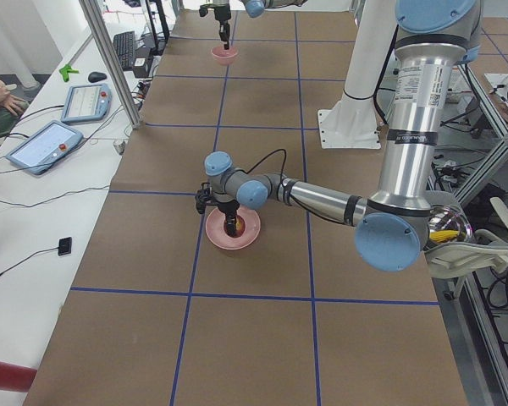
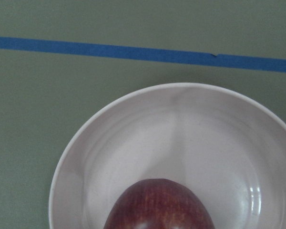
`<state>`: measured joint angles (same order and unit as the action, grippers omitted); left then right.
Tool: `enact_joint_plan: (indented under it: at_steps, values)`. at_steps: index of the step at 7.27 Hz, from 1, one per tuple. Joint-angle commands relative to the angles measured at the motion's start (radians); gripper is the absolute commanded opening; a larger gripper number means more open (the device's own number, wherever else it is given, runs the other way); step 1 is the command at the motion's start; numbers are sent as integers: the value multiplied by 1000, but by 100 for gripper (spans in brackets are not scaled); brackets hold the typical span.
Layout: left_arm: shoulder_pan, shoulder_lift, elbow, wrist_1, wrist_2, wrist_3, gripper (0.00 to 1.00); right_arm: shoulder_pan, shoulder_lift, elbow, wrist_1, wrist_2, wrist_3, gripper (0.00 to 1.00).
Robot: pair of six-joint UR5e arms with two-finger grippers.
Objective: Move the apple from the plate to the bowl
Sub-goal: 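Lower the left gripper onto the red apple while the right drags the bowl, then lift the apple with the left gripper while the right releases the bowl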
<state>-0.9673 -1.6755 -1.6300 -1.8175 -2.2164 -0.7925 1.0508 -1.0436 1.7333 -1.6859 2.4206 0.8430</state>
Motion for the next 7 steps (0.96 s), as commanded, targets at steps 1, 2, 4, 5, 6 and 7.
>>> enact_joint_plan:
  at_steps: [1,2,4,5,6,7]
  values:
    - [7,0,-7,4,-6,-10,40,-23,2,0,0,-8,11,0]
    - [1,5,-23,16,-11,-8,0,-52,26,-4,0,-24,17,0]
    - [-28,-36,-73,148,-66,21,0,-144,74,-12,0,-102,60,0]
    - [-34,-91,-77,200,-68,21,0,-193,79,-15,0,-147,60,0]
    - [-34,-180,-70,258,-69,21,0,-227,106,-49,0,-200,59,0]
    - [-36,-261,-77,356,-69,19,0,-248,170,-120,2,-205,60,0]
